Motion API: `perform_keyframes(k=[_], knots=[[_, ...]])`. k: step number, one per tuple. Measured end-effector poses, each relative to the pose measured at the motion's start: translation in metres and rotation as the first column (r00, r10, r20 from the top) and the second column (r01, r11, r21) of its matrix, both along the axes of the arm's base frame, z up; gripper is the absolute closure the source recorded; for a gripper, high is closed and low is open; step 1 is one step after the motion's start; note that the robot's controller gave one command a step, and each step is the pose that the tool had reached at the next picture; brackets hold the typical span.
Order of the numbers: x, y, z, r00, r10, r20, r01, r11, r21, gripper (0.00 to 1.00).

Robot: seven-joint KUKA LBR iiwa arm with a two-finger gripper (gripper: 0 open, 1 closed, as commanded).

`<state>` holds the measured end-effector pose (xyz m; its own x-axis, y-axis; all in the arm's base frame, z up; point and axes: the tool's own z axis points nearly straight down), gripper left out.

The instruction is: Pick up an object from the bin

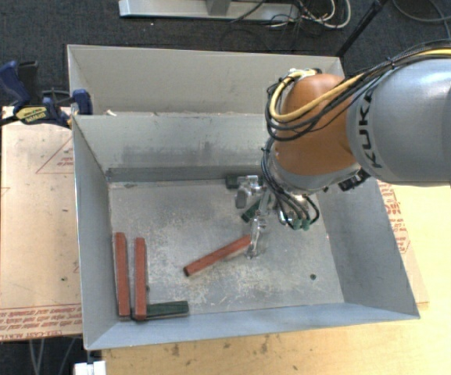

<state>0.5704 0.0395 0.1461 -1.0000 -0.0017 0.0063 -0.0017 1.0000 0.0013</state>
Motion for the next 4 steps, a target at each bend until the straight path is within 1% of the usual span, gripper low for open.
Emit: perform_keyframes(k=[1,2,3,4], knots=[[0.002,0.0,0.004,1.0,-0.001,0.007,0.001,1.0,0.0,0.0],[0.003,0.009,-0.023,0.993,0.119,0.016,-0.119,0.993,-0.002,0.0],[-0.004,0.014,-0.045,0.977,0.212,0.012,-0.212,0.977,0.0,0.0],[0.014,-0.011,-0.028,0.945,0.327,0.006,-0.327,0.945,0.001,0.0]])
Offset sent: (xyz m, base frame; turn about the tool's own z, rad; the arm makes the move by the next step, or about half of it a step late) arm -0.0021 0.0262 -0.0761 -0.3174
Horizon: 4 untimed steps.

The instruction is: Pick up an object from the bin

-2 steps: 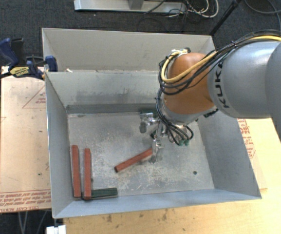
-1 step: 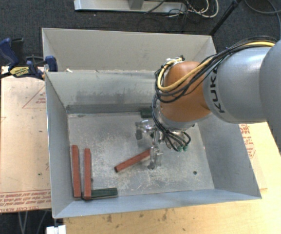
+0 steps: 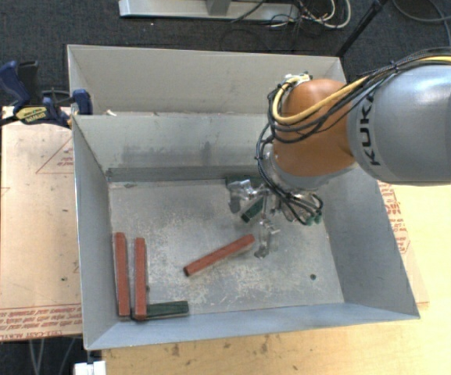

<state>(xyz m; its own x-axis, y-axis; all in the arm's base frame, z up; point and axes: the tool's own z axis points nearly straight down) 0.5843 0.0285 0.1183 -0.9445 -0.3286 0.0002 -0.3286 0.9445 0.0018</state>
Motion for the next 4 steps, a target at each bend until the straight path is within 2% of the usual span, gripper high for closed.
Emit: perform_keyframes(k=[1,2,3,4], knots=[[-0.031,0.043,-0.022,0.999,0.052,0.007,-0.052,0.999,-0.002,0.0],[0.006,0.023,-0.046,0.995,0.099,0.006,-0.099,0.995,0.0,1.0],[0.006,0.023,-0.046,0.995,0.099,0.006,-0.099,0.995,0.0,1.0],[0.013,0.065,0.081,0.993,0.117,0.004,-0.117,0.993,0.0,1.0]])
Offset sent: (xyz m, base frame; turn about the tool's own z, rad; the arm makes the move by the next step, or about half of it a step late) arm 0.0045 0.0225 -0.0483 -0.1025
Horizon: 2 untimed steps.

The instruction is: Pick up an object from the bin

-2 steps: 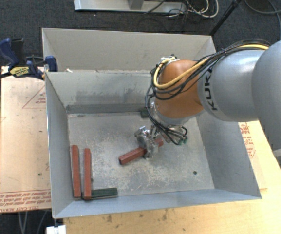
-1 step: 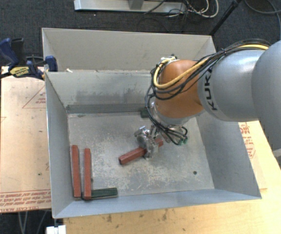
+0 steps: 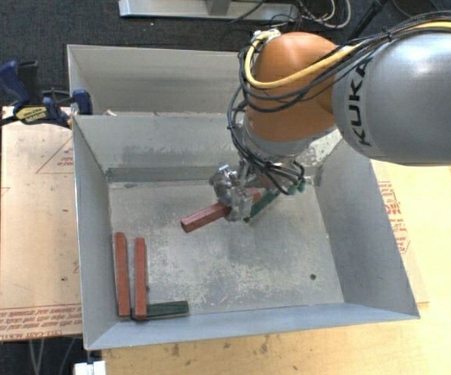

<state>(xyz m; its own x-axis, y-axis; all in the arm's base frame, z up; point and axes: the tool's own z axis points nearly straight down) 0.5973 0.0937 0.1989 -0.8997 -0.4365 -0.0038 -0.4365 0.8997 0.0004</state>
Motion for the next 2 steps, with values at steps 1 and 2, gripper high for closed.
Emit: perform_keyframes(k=[1,2], knots=[[0.0,0.0,0.0,1.0,0.0,0.0,0.0,1.0,0.0,1.0],[0.004,0.007,-0.011,0.993,0.115,0.002,-0.115,0.993,-0.002,1.0]])
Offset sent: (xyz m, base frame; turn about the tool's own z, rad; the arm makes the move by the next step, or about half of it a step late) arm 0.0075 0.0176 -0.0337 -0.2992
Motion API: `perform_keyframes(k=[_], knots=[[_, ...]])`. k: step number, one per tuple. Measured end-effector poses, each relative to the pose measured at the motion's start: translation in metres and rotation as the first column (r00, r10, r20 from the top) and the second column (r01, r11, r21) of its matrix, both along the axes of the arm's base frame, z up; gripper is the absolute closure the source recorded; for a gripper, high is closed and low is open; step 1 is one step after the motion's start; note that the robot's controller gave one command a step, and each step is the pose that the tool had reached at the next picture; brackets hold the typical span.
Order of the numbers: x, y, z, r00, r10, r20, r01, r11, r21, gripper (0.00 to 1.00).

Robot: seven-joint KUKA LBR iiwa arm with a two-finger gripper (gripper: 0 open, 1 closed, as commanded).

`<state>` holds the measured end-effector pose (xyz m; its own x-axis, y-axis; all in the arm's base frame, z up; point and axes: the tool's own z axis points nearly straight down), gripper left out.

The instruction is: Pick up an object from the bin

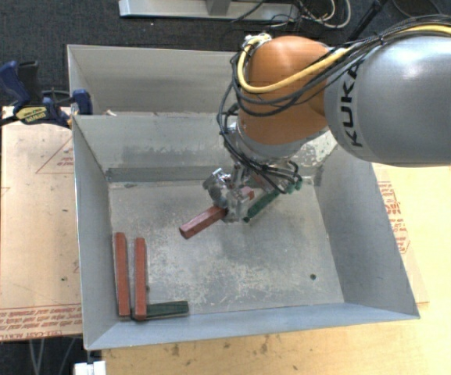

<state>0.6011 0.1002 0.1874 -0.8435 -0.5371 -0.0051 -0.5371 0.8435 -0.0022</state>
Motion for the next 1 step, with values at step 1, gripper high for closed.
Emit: perform_keyframes(k=[1], knots=[[-0.0194,-0.0243,0.0369,0.992,0.129,-0.012,-0.129,0.992,0.002,1.0]])
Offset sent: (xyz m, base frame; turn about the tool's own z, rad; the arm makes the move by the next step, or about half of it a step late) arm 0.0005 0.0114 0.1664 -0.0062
